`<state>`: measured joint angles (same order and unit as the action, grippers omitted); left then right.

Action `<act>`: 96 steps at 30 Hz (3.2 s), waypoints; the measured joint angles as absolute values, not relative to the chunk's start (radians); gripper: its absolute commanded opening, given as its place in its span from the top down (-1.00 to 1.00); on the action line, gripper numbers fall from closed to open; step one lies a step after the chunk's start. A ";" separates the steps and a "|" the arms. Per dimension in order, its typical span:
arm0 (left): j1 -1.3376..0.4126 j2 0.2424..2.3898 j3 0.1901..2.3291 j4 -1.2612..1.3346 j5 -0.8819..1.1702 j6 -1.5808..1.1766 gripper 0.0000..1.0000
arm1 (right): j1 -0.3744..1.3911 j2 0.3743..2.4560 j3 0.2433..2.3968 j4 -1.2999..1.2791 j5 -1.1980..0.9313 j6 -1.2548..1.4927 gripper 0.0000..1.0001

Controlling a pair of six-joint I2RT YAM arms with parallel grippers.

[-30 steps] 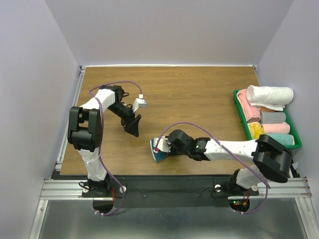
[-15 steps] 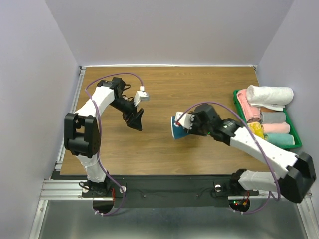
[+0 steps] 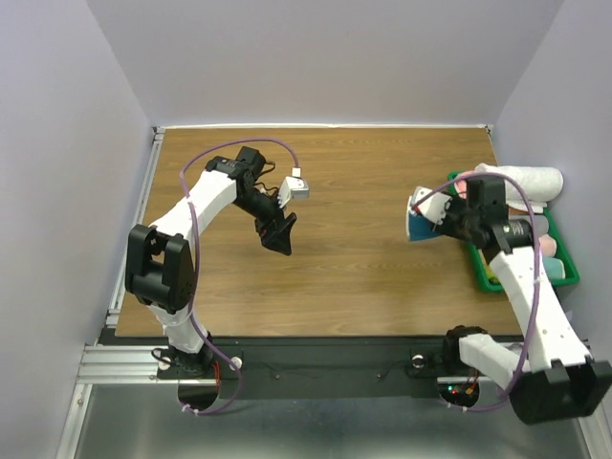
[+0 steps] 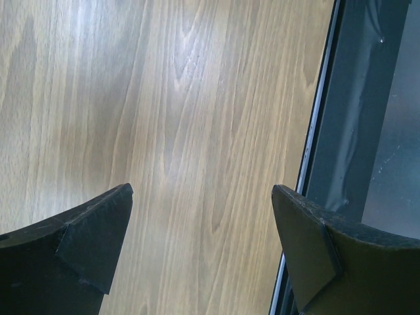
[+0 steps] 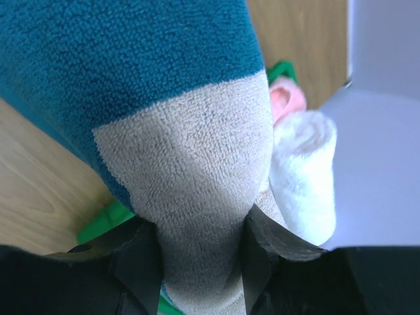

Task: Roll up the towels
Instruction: Place the rolled towel into the container

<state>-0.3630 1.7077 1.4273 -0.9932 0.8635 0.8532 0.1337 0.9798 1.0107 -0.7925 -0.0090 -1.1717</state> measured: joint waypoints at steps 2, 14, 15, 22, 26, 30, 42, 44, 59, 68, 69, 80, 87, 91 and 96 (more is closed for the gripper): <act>-0.373 1.708 1.428 -0.986 0.863 0.848 -0.97 | 0.047 1.072 1.071 -0.817 -0.040 -1.203 0.99; -0.380 1.706 1.422 -0.960 0.841 0.847 -0.97 | -0.571 1.325 1.207 -0.839 -0.369 -1.740 0.99; -0.380 1.705 1.417 -0.959 0.838 0.847 -0.97 | -0.602 1.336 1.222 -0.850 -0.399 -1.784 0.99; -0.380 1.705 1.413 -0.957 0.832 0.846 -0.97 | -0.847 1.554 1.430 -1.019 -0.556 -1.938 0.99; -0.380 1.706 1.413 -0.957 0.832 0.844 -0.97 | -0.871 1.614 1.465 -1.054 -0.620 -1.963 0.99; -0.380 1.713 1.414 -0.957 0.832 0.839 -0.97 | -0.870 1.634 1.464 -1.081 -0.676 -1.975 0.99; -0.381 1.731 1.414 -0.951 0.825 0.828 -0.97 | -0.870 1.718 1.462 -1.045 -0.687 -1.983 0.99; -0.381 1.737 1.414 -0.949 0.825 0.828 -0.97 | -0.870 1.725 1.458 -1.024 -0.680 -1.983 0.99; -0.386 1.802 1.417 -0.939 0.825 0.824 -0.97 | -0.842 1.724 1.341 -0.844 -0.645 -1.986 -0.13; -0.386 1.802 1.417 -0.939 0.818 0.825 -0.97 | -0.829 1.713 1.314 -0.795 -0.638 -1.990 -0.59; -0.386 1.802 1.419 -0.939 0.818 0.825 -0.97 | -0.828 1.709 1.309 -0.793 -0.636 -1.990 -0.60; -0.386 1.802 1.424 -0.940 0.817 0.831 -0.97 | -0.823 1.607 1.259 -0.781 -0.638 -1.993 -1.00; -0.386 1.785 1.423 -0.939 0.818 0.841 -0.97 | -0.823 1.527 1.259 -0.797 -0.653 -1.993 -1.00; -0.386 1.755 1.420 -0.936 0.818 0.844 -0.97 | -0.820 1.457 1.259 -0.863 -0.684 -1.993 -1.00; -0.386 1.699 1.400 -0.902 0.816 0.823 -0.97 | -0.785 1.357 1.273 -1.020 -0.756 -1.993 -1.00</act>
<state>-0.3859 1.6989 1.4002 -0.9024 0.8158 0.8230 -0.7845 1.3567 1.2732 -1.0203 -0.7559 -1.9934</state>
